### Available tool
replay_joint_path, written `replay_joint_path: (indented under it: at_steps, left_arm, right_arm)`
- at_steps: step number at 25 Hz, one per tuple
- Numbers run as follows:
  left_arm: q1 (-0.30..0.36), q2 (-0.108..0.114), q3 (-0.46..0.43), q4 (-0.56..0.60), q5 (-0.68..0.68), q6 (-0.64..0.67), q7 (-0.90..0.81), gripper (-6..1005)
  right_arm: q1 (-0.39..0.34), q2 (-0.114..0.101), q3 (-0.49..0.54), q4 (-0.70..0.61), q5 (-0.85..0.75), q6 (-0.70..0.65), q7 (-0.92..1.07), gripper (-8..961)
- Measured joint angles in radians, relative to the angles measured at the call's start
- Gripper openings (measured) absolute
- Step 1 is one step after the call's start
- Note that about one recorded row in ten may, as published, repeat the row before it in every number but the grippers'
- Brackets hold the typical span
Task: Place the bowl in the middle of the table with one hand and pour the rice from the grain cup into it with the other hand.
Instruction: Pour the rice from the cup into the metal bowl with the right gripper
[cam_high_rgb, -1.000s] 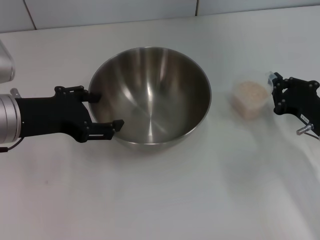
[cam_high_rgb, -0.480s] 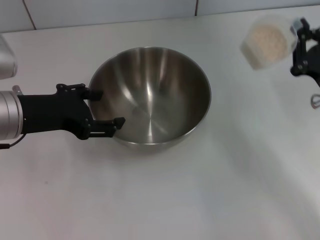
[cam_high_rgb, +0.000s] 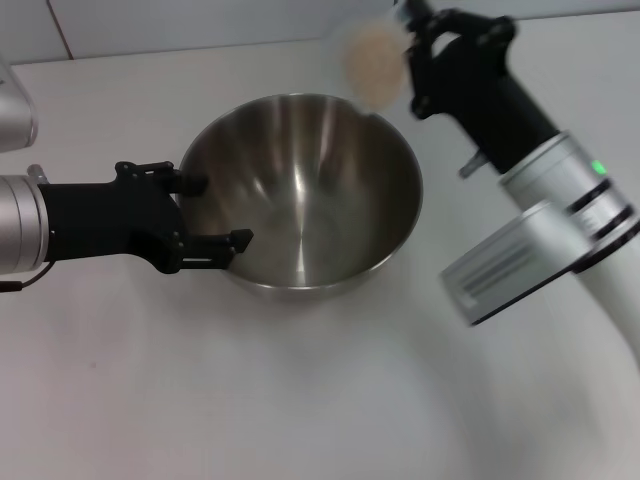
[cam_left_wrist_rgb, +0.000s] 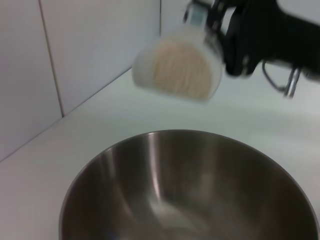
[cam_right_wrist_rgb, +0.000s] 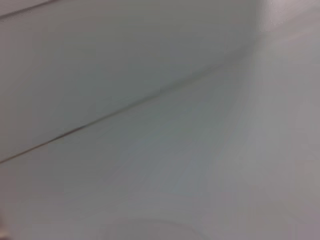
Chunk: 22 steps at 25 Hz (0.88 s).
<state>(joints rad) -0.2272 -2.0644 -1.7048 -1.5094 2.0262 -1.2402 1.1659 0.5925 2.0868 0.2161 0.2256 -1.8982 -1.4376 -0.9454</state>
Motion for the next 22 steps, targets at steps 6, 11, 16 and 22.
replay_joint_path:
  at_steps: [6, 11, 16, 22]
  left_arm:
    - [-0.009, 0.000, 0.000, 0.013, 0.000, 0.004, -0.001, 826]
    - [-0.032, -0.002, -0.003, 0.051, 0.000, 0.010, -0.001, 826]
    - [-0.045, -0.001, -0.013, 0.065, 0.000, 0.011, 0.000, 826]
    - [-0.049, 0.001, -0.016, 0.056, 0.000, 0.007, 0.000, 826]
  right_arm:
    - [-0.009, 0.004, -0.005, 0.104, -0.079, 0.097, -0.561, 6]
    - [-0.032, 0.006, -0.004, 0.119, -0.142, 0.105, -0.854, 6]
    - [-0.040, 0.005, -0.004, 0.152, -0.148, 0.129, -1.167, 6]
    - [-0.038, 0.005, -0.020, 0.160, -0.178, 0.130, -1.435, 7]
